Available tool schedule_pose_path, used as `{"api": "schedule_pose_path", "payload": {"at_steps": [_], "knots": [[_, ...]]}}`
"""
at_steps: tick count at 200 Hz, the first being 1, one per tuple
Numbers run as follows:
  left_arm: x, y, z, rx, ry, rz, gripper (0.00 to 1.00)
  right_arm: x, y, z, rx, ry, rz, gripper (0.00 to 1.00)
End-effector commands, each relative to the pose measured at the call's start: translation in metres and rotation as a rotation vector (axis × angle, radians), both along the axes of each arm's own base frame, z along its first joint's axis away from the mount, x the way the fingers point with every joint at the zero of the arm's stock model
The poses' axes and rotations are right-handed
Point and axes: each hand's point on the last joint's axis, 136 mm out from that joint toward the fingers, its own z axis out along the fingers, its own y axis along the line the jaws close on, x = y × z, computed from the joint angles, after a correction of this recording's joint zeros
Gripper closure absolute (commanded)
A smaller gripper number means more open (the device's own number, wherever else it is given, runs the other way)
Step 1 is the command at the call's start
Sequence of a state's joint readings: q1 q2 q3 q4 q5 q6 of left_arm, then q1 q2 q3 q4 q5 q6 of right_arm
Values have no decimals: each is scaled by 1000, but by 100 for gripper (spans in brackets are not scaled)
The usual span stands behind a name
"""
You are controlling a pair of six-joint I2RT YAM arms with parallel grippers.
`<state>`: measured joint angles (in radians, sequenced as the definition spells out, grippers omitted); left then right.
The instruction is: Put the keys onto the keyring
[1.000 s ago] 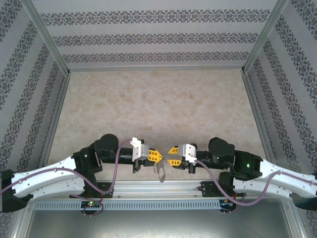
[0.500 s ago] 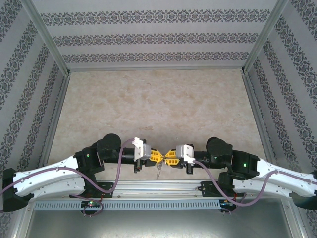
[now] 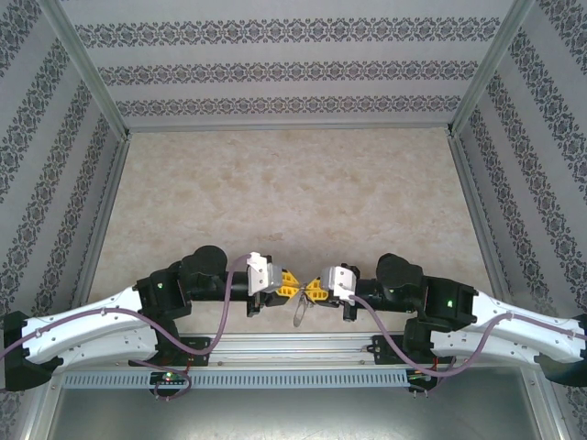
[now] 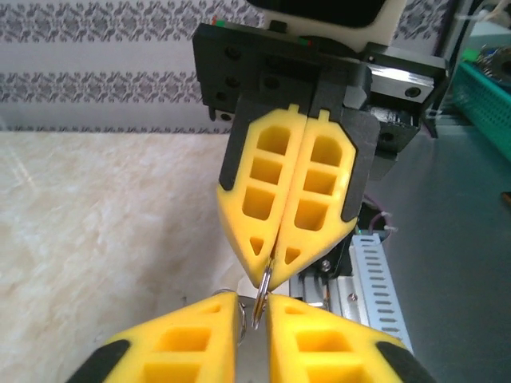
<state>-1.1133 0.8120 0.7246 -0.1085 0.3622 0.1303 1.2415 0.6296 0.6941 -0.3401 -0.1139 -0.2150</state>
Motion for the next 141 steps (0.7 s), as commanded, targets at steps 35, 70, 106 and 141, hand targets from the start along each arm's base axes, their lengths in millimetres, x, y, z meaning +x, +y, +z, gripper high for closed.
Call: {"api": "schedule_pose_path", "payload": {"at_steps": [35,70,106,141], "knots": [[14,1,-18,162,-38,52,79,8,-4,-4,-112,-19,-40,100],[7,-5,-15,141,-31,3,77,7,-4,0,-99,-18,-31,100],[-1,-6,-13,128,-17,-41,76,8,-3,0,-95,-9,-32,100],[-2,-7,-14,132,-14,-44,76,7,-2,0,-97,1,-23,100]]}}
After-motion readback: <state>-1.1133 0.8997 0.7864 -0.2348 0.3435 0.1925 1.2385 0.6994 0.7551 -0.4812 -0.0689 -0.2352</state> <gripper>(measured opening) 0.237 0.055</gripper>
